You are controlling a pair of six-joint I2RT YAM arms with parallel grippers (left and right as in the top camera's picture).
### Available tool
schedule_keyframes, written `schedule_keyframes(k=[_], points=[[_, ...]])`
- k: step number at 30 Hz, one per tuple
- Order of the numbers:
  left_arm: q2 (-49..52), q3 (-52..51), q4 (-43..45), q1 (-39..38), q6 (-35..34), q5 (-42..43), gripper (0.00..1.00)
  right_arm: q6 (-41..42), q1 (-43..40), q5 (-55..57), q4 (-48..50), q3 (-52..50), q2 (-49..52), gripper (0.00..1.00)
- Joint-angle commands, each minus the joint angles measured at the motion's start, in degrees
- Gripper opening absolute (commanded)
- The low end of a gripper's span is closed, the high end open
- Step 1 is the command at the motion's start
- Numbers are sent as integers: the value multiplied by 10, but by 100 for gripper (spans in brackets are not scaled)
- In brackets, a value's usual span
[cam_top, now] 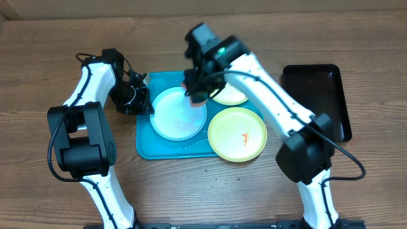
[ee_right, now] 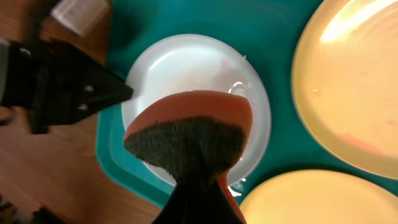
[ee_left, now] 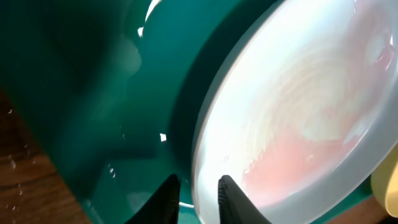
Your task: Clean dirty plates on tray and stack at the side
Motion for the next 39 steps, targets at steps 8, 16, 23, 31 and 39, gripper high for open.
schedule_keyframes(k=[8, 16, 23, 31, 39], points=[[2, -71, 67, -43, 30, -11, 30, -15, -99, 2, -108, 108, -29, 4], [2, -72, 81, -50, 14, -11, 4, -17, -118, 10, -125, 107, -29, 4], [-27, -4, 32, -46, -9, -30, 4, -17, -118, 21, -127, 107, -29, 4], [-116, 61, 9, -46, -42, -117, 4, -17, -118, 33, -129, 107, -29, 4], [-249, 93, -13, -55, -64, -217, 4, -17, -118, 42, -129, 107, -29, 4]])
